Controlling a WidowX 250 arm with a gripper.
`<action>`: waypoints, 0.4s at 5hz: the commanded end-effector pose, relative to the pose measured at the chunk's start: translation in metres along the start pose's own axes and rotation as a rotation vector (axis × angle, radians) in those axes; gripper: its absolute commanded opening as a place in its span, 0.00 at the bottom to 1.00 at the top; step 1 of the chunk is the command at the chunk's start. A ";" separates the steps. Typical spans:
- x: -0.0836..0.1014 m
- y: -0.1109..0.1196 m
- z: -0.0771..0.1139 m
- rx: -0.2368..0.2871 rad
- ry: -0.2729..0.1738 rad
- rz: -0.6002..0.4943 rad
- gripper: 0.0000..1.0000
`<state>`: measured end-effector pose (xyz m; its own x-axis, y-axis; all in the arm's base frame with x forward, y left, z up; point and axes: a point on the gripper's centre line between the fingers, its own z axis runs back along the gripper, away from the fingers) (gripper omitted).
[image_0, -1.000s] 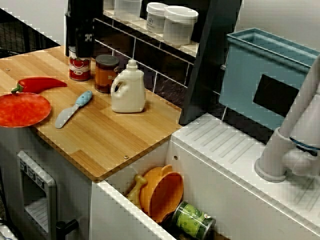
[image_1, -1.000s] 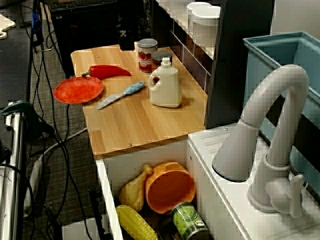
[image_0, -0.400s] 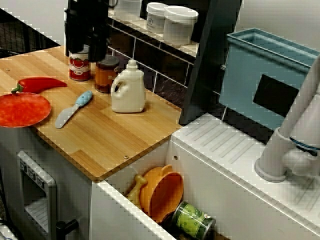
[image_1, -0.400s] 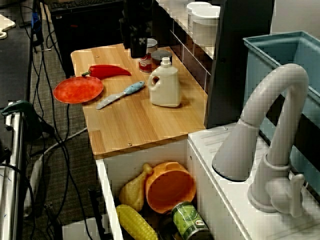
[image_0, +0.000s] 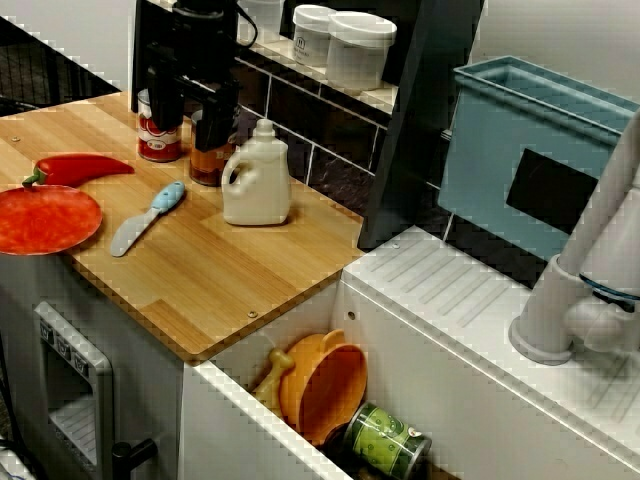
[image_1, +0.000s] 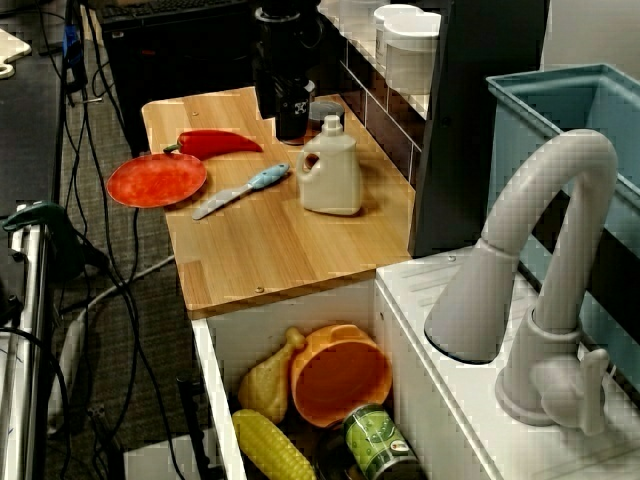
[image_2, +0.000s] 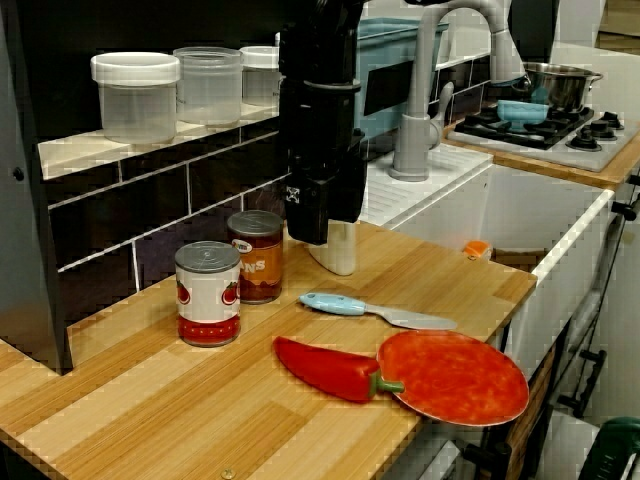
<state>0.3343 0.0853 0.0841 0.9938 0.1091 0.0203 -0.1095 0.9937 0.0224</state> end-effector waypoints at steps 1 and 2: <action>0.011 0.015 0.009 0.043 -0.106 -0.066 1.00; 0.013 0.019 0.010 0.042 -0.109 -0.065 1.00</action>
<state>0.3451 0.1012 0.0776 0.9962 0.0366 0.0788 -0.0410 0.9977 0.0543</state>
